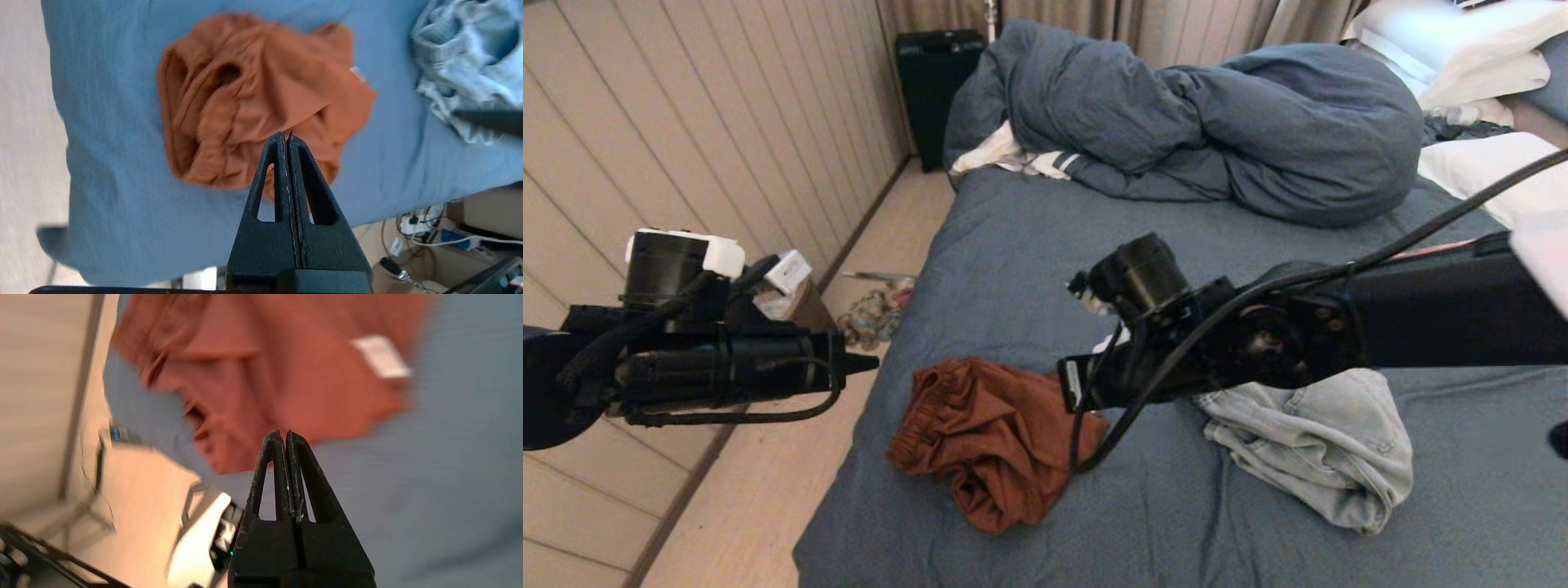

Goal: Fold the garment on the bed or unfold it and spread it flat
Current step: Unford the brown shorts

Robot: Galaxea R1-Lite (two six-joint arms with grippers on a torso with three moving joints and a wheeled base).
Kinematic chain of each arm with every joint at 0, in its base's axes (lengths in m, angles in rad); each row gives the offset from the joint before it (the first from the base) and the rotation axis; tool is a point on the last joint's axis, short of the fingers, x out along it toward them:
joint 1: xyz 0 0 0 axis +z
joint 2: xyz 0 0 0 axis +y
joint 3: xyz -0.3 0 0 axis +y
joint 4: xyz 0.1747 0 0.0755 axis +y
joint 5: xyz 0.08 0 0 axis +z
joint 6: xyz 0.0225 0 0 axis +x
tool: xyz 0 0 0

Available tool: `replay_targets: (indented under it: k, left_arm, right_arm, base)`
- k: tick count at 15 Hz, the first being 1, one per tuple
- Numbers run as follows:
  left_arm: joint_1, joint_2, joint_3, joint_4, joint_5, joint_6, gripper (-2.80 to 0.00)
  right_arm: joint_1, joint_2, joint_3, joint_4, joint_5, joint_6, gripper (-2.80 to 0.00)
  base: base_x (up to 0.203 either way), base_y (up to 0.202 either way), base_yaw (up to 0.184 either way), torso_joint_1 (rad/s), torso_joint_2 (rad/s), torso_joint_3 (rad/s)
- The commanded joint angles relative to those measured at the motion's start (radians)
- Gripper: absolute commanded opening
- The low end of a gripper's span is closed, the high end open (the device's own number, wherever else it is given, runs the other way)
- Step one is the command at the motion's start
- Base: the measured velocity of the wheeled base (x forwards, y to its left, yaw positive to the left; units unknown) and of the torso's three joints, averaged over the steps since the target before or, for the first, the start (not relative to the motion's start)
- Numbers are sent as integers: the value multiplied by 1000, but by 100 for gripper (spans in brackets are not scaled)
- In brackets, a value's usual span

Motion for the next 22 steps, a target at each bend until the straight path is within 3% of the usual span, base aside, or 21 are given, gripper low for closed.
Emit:
replay_targets:
  k: [1,4,5,6,8,11,13,19,20,22]
  left_arm:
    - [36,28,23,-39,-3,-21,-280]
    - [116,30,37,-90,-5,-30,-280]
    - [123,28,45,-96,-6,-31,-280]
    - [125,30,51,-108,-6,-29,-280]
    - [124,40,63,-121,-6,-29,-280]
    - [124,45,76,-129,-6,-29,-280]
    - [122,47,79,-129,-6,-29,-280]
    - [118,76,79,-135,-6,-29,-280]
    - [115,78,80,-144,-6,-28,-280]
    - [111,79,86,-146,-6,-28,-280]
  right_arm:
    - [68,144,-64,0,-6,-14,-280]
    - [102,258,-203,0,-44,-26,-280]
    - [114,286,-238,0,-75,-32,0]
    - [131,314,-271,-1,-125,-38,0]
    - [157,340,-283,-8,-149,-44,0]
    - [180,397,-272,-155,-195,-51,0]
    - [187,437,-274,-228,-282,-89,0]
    - [183,551,-396,-264,-373,-158,0]
    - [182,548,-397,-264,-373,-158,-280]
    - [177,550,-397,-264,-375,-171,-280]
  base:
    - [0,0,0,0,0,0]
    - [0,0,0,0,0,0]
    - [0,0,0,0,0,0]
    - [0,0,0,0,0,0]
    - [0,0,0,0,0,0]
    - [0,0,0,0,0,0]
    - [0,0,0,0,0,0]
    - [0,0,0,0,0,0]
    - [0,0,0,0,0,0]
    - [0,0,0,0,0,0]
